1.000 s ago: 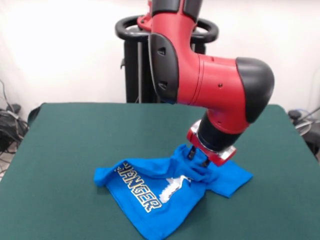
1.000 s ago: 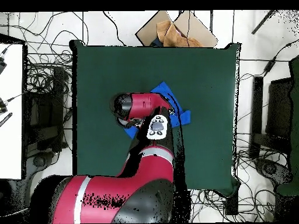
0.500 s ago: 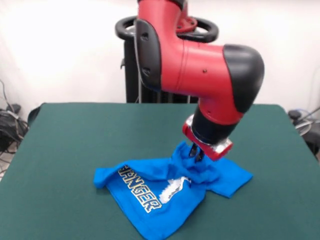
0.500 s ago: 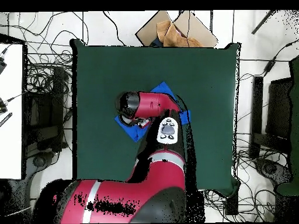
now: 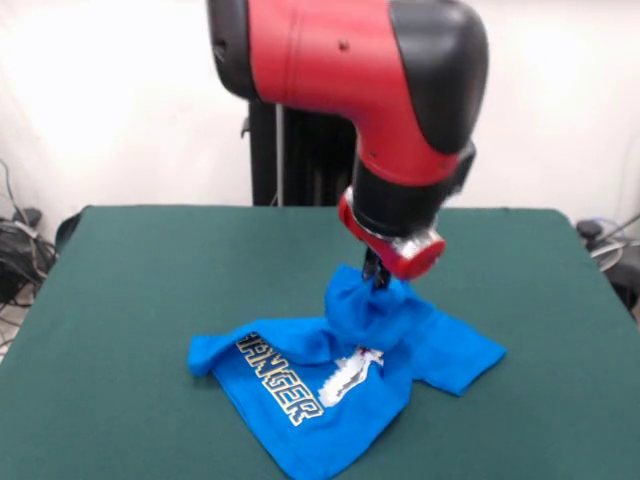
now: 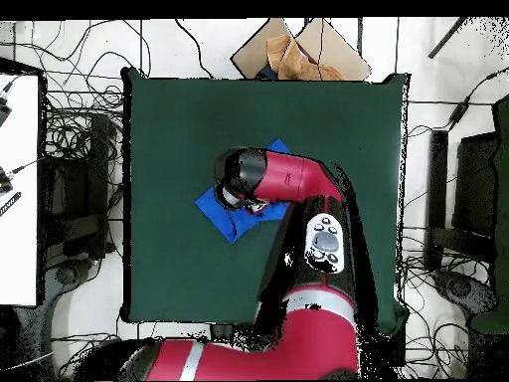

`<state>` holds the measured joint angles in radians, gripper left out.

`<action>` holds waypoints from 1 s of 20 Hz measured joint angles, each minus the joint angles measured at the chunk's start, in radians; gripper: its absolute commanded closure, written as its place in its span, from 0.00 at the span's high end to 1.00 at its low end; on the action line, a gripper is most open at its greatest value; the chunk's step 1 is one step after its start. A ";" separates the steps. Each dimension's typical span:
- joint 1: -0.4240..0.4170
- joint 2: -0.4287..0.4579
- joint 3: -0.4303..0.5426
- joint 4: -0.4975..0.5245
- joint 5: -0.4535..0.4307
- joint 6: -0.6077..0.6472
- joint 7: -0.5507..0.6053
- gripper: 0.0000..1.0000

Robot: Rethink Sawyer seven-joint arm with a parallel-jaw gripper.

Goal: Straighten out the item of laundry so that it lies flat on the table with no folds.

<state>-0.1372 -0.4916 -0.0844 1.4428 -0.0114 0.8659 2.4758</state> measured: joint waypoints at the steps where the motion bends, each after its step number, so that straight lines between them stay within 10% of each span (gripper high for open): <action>1: -0.003 -0.009 0.000 0.008 0.001 0.002 0.000 0.00; 20: -0.069 -0.149 0.000 0.450 -0.140 -0.196 0.000 0.00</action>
<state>-0.2067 -0.6403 -0.0845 1.8924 -0.1513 0.6703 2.4758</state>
